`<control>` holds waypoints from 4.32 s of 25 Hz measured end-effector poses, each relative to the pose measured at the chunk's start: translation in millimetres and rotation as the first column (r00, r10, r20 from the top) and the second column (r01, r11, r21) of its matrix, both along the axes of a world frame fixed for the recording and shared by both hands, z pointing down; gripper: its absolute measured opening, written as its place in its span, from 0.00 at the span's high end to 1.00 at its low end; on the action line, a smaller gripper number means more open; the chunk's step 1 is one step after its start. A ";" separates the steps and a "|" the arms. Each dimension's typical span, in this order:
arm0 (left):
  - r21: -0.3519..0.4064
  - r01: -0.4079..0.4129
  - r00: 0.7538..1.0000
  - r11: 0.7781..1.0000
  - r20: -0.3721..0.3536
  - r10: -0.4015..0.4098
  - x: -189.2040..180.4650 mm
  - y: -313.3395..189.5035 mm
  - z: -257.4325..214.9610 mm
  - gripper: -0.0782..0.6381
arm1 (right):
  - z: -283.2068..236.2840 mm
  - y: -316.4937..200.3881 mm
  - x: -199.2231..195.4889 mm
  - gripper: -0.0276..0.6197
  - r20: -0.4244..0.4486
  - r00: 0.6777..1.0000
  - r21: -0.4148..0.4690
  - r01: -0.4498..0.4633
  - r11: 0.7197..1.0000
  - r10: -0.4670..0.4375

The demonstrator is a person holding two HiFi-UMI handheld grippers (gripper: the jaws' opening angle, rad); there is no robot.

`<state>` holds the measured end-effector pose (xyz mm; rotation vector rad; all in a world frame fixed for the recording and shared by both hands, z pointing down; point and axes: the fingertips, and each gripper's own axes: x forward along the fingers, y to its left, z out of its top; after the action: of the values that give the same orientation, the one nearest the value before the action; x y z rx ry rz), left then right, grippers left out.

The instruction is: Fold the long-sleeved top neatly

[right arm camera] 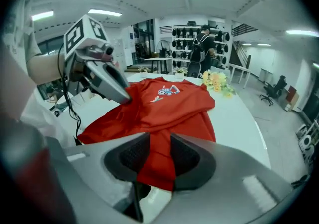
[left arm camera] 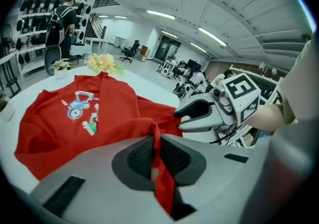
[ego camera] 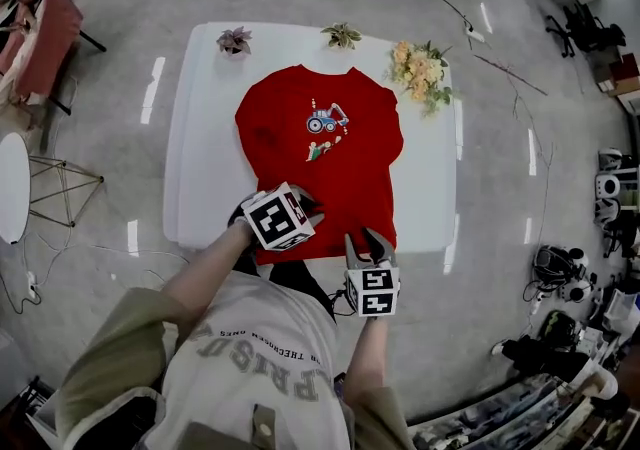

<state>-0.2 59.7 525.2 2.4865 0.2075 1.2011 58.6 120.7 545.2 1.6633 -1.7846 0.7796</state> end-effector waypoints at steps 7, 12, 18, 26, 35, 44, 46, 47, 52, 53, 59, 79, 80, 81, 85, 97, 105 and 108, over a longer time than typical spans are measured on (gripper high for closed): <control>-0.007 0.031 0.996 0.999 0.081 -0.031 47.8 25.1 52.8 0.77 | 15.0 3.4 25.0 0.75 0.023 0.989 -0.038 0.149 0.988 -0.148; 0.047 0.095 0.995 0.994 0.023 -0.096 8.8 39.5 24.1 0.45 | 6.0 -26.8 33.9 0.75 0.167 0.963 0.049 0.205 0.978 -0.210; 0.069 0.355 0.924 0.932 0.123 -0.361 -76.6 29.9 43.0 0.45 | 13.7 -85.2 14.0 0.50 0.319 0.919 0.078 0.218 0.973 -0.232; 0.071 0.465 0.876 0.882 0.106 -0.470 -110.7 22.6 42.3 0.45 | 42.9 -99.7 -6.7 0.79 0.120 0.960 -0.086 0.263 0.961 -0.252; 0.219 0.454 0.882 0.864 0.027 -0.471 -104.1 -52.8 35.8 0.46 | -1.1 -60.1 74.4 0.89 0.214 0.960 -0.029 -0.177 0.984 0.179; 0.496 0.210 0.947 0.842 0.109 -0.301 -55.8 -164.6 56.8 0.46 | 19.0 -23.1 112.9 0.66 0.143 0.912 -0.095 -0.374 0.923 0.384; 0.506 0.186 0.950 0.843 0.126 -0.285 -44.4 -178.9 65.9 0.46 | 16.7 -14.7 101.6 0.66 0.190 0.897 -0.103 -0.387 0.916 0.400; 0.509 0.180 0.949 0.842 0.134 -0.284 -39.2 -184.7 71.2 0.46 | 19.6 -10.7 94.6 0.66 0.203 0.894 -0.117 -0.383 0.916 0.400; 0.464 0.159 0.951 0.871 0.164 -0.261 -27.1 -191.4 91.1 0.57 | 50.3 -6.9 74.7 0.67 0.159 0.919 -0.205 -0.326 0.923 0.360; 0.457 0.168 0.953 0.874 0.153 -0.263 -28.0 -190.3 88.6 0.61 | 53.2 -8.2 74.4 0.68 0.148 0.924 -0.214 -0.319 0.923 0.353; 0.446 0.353 0.919 0.823 -0.001 -0.394 -72.8 -202.1 45.0 0.80 | 25.2 -11.3 89.4 0.89 0.192 0.895 -0.151 -0.379 0.913 0.404; 0.252 -0.055 0.998 0.966 0.017 0.052 -46.6 -3.6 41.9 0.47 | 46.2 -44.4 101.6 0.75 0.137 0.970 -0.162 -0.175 0.971 0.198; 0.264 -0.109 0.994 0.958 0.014 0.109 -35.7 9.7 45.8 0.47 | 49.2 -45.7 100.6 0.84 0.124 0.974 -0.178 -0.167 0.970 0.190; 0.273 -0.155 0.988 0.950 0.025 0.154 -28.3 19.0 52.1 0.47 | 49.1 -46.7 100.6 0.87 0.119 0.974 -0.186 -0.171 0.968 0.195; 0.204 -0.216 0.975 0.955 0.101 0.199 -30.3 32.5 82.7 0.47 | 50.9 -37.5 127.1 0.87 0.058 0.923 -0.225 -0.360 0.906 0.381; 0.220 0.026 0.999 0.975 -0.024 -0.021 -105.5 17.8 30.3 0.47 | -11.6 -13.0 103.3 0.49 0.146 0.971 0.009 -0.193 0.981 0.190; 0.298 0.141 0.978 0.944 0.108 -0.180 -147.3 77.2 55.2 0.47 | 42.7 76.0 99.2 0.48 0.015 0.988 -0.194 0.153 0.969 -0.153; 0.370 0.140 0.962 0.919 0.167 -0.214 -140.1 100.7 70.5 0.47 | 50.7 86.9 101.4 0.48 -0.067 0.947 -0.205 0.296 0.933 -0.315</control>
<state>-140.3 160.4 595.7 2.5784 -0.3143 1.5130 160.0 207.5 595.9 1.2380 -1.7798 0.6911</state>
